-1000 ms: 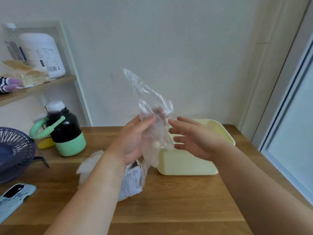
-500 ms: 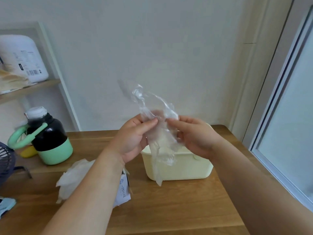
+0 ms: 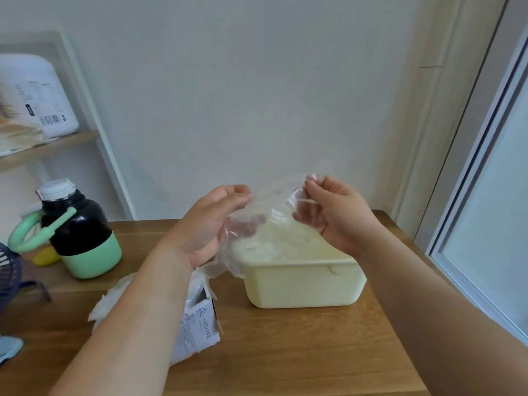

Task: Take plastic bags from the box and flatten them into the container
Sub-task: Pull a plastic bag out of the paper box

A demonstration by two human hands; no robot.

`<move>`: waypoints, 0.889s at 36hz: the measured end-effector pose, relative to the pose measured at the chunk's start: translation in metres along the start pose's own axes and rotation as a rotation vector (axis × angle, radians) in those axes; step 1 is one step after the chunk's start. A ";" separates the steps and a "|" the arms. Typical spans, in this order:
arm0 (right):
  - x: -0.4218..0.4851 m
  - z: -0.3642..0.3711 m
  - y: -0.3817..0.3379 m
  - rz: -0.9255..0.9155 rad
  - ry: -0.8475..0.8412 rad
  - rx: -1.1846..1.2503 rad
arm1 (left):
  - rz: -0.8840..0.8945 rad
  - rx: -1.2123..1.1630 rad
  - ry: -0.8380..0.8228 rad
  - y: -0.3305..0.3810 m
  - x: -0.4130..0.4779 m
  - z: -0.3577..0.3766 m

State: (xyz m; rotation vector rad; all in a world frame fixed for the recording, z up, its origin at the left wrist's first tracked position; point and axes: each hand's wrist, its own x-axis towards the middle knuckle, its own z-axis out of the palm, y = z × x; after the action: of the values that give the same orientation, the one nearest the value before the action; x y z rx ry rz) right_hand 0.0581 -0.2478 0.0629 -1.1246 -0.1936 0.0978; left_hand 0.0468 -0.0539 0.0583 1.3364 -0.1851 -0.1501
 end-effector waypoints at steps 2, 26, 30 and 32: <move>0.001 0.003 0.000 0.025 -0.081 0.051 | -0.082 0.086 -0.030 -0.004 -0.001 -0.002; 0.007 0.013 0.006 -0.070 0.030 -0.334 | 0.124 -0.179 -0.073 -0.004 -0.007 0.003; 0.009 0.010 0.005 -0.108 0.059 -0.383 | 0.193 -0.080 0.087 0.005 -0.006 -0.006; 0.010 0.007 0.005 -0.141 0.093 -0.431 | 0.251 0.138 0.251 0.008 0.000 -0.016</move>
State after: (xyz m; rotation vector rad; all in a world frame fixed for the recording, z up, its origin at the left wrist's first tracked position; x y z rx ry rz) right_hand 0.0665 -0.2375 0.0623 -1.5372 -0.2160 -0.1279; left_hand 0.0500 -0.0371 0.0628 1.4432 -0.1505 0.2454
